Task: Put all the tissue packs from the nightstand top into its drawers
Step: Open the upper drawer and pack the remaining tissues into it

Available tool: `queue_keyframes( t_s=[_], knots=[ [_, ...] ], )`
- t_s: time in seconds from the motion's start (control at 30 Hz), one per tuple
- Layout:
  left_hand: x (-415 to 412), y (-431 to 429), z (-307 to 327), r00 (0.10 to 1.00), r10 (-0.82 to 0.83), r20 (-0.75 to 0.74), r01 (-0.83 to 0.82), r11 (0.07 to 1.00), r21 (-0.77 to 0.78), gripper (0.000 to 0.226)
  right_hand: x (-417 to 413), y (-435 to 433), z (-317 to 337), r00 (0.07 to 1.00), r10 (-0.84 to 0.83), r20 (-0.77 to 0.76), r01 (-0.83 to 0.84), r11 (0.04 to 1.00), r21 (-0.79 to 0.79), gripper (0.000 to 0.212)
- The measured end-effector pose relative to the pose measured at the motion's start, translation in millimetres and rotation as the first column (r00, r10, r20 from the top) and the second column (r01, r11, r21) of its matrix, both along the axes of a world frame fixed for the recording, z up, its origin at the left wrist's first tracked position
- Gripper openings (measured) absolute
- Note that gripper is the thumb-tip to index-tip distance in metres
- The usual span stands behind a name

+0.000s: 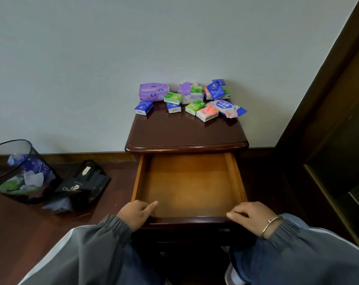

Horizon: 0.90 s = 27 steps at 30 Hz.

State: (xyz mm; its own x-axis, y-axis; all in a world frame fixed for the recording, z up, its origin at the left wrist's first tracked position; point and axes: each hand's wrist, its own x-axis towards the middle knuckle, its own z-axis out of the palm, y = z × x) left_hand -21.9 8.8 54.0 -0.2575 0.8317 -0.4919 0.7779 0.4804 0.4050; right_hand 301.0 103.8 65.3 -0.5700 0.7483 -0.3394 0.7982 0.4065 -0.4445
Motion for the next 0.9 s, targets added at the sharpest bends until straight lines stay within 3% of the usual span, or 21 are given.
queue_keyframes(
  t_s=[0.13,0.23,0.33,0.4,0.47,0.63,0.77,0.9],
  knots=[
    [-8.3,10.9,10.7,0.991,-0.103,0.085,0.107,0.994,-0.038,0.043,-10.2,27.5,17.5,0.999,0.050,0.012,-0.050,0.998,-0.047,0.029],
    [-19.7,28.7,22.2,0.989,-0.107,0.105,0.098,0.991,0.091,0.028,-22.1,68.1,27.9,0.996,-0.023,-0.092,0.038,0.985,0.167,0.035],
    [-35.3,57.1,33.4,0.999,0.007,0.039,-0.021,0.934,0.358,0.022,-47.2,120.7,34.1,0.964,-0.093,-0.249,0.194,0.886,0.421,0.043],
    [-46.0,81.1,38.1,0.996,0.091,0.004,-0.079,0.846,0.527,0.029,-70.3,157.0,32.5,0.963,-0.169,-0.209,0.254,0.828,0.500,0.055],
    [-56.6,107.9,38.9,0.989,0.142,-0.053,-0.083,0.799,0.596,0.037,-93.3,186.5,25.2,0.959,-0.257,-0.122,0.281,0.794,0.538,0.066],
    [-83.2,176.1,33.6,0.944,0.280,-0.176,-0.117,0.780,0.614,0.057,-133.6,223.3,-6.2,0.933,-0.359,0.008,0.323,0.848,0.419,0.063],
    [-95.2,230.6,31.6,0.904,0.364,-0.223,-0.143,0.750,0.645,0.064,-134.5,231.7,-22.3,0.920,-0.380,0.098,0.292,0.830,0.476,0.062],
    [-104.0,284.2,32.7,0.869,0.448,-0.212,-0.211,0.722,0.659,0.071,-133.5,232.1,-25.6,0.918,-0.389,0.079,0.292,0.796,0.530,0.063]
  ],
)
